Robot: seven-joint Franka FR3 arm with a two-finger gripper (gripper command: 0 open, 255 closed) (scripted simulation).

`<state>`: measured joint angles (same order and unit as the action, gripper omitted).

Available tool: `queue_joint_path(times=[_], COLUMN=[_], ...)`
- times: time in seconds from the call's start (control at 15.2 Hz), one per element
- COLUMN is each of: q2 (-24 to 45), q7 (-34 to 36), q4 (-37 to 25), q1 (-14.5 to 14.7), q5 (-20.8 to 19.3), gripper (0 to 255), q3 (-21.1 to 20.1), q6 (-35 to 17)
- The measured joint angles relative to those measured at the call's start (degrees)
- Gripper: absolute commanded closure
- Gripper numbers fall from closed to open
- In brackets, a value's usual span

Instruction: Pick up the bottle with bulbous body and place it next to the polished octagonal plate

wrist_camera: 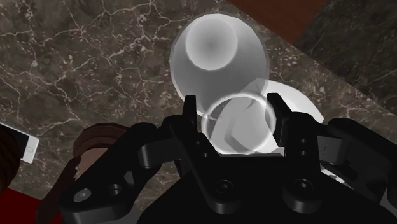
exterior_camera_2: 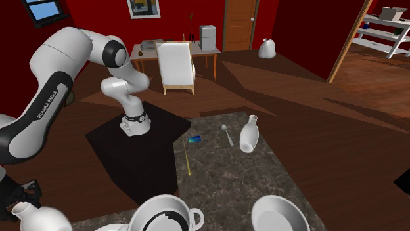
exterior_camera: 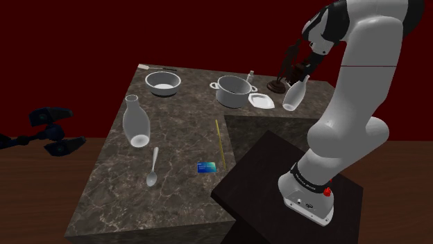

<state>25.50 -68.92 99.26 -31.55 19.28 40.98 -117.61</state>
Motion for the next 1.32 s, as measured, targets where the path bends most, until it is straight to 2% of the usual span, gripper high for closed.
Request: queue_joint_path(times=[0.26,0.66,0.73,1.12,1.32], q2=[1.33,1.69,1.69,1.69,-0.83], q7=[-0.7,-0.86,-0.86,-0.86,0.15], q4=[1.28,1.21,1.21,1.19,0.25], q1=[-0.37,-0.56,-0.56,-0.56,0.3], q5=[1.12,1.37,1.38,1.38,-0.49], gripper=[255,255,0,0,0], q3=[-0.67,-0.81,-0.82,-0.81,0.35], q6=[-2.31,-2.57,-2.57,-2.58,0.33])
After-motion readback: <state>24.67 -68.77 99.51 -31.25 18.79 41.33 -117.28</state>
